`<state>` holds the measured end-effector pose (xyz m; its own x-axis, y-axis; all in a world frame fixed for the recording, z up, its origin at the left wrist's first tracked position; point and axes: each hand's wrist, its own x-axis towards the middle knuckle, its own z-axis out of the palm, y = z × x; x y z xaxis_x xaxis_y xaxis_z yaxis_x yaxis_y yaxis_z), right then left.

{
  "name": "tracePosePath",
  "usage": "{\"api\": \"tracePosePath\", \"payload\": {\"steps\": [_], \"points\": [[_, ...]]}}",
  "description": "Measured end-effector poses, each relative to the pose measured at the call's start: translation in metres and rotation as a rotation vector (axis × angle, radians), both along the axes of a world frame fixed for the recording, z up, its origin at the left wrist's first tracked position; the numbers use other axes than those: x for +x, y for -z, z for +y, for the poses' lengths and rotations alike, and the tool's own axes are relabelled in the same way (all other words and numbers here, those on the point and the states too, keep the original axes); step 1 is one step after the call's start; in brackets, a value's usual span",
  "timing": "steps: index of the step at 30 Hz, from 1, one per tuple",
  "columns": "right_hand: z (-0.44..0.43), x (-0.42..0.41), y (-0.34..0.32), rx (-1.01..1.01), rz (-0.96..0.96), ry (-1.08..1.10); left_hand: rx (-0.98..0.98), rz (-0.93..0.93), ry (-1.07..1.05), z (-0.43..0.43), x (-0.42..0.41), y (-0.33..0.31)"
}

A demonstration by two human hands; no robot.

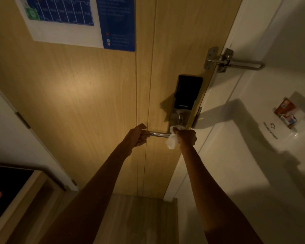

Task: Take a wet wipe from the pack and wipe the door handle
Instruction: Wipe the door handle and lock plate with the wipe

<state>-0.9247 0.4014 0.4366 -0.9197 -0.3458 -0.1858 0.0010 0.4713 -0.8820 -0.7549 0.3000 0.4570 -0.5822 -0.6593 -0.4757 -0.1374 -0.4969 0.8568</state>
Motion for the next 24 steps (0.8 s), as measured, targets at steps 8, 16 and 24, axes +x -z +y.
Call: {"api": "tracePosePath", "payload": {"steps": [8, 16, 24], "points": [[0.011, 0.003, 0.011, 0.104, 0.074, -0.093, 0.034, -0.002, -0.003, 0.001, 0.000, -0.003], [0.027, 0.033, 0.024, -0.024, 0.407, -0.042, -0.018, -0.036, 0.007, 0.001, 0.000, -0.002], [0.044, 0.016, 0.030, -0.031, 0.960, -0.312, -0.186, -0.039, -0.046, 0.007, 0.000, 0.004]]}}
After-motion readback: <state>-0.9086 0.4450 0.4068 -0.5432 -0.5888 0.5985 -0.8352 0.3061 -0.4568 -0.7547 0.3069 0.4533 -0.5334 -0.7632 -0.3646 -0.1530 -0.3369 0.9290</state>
